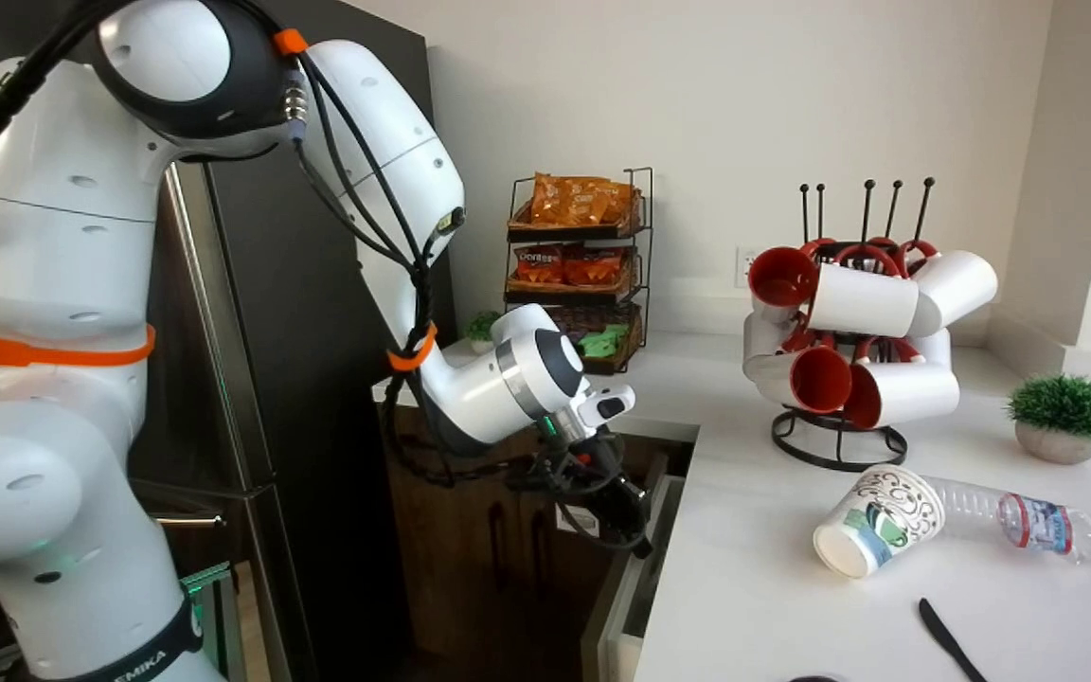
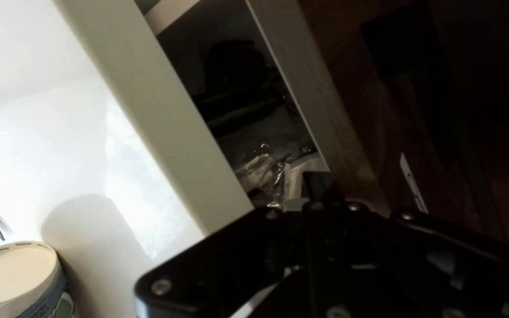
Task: Open the top drawer
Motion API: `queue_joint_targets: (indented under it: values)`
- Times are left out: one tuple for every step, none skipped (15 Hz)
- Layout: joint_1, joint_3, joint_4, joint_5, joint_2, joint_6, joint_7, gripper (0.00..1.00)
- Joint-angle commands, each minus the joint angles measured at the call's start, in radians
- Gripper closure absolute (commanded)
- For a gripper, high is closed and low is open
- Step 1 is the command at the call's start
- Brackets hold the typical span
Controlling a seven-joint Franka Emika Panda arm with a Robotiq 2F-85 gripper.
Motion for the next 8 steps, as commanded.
queue_joint_targets:
  values:
    - [-0.031,0.031,-0.045,0.114,0.009,0.037,-0.16,1.0]
    - [-0.04,0.045,-0.06,0.163,-0.001,0.042,-0.229,1.0]
    - [-0.054,0.066,-0.081,0.225,-0.015,0.052,-0.315,1.0]
    - [-0.064,0.083,-0.096,0.278,-0.028,0.052,-0.387,1.0]
    - [-0.078,0.104,-0.118,0.336,-0.049,0.059,-0.459,1.0]
    - [-0.092,0.126,-0.138,0.392,-0.065,0.069,-0.532,1.0]
    - [-0.067,0.11,-0.165,0.471,-0.085,0.08,-0.62,1.0]
    - [-0.072,0.123,-0.19,0.536,-0.102,0.095,-0.696,1.0]
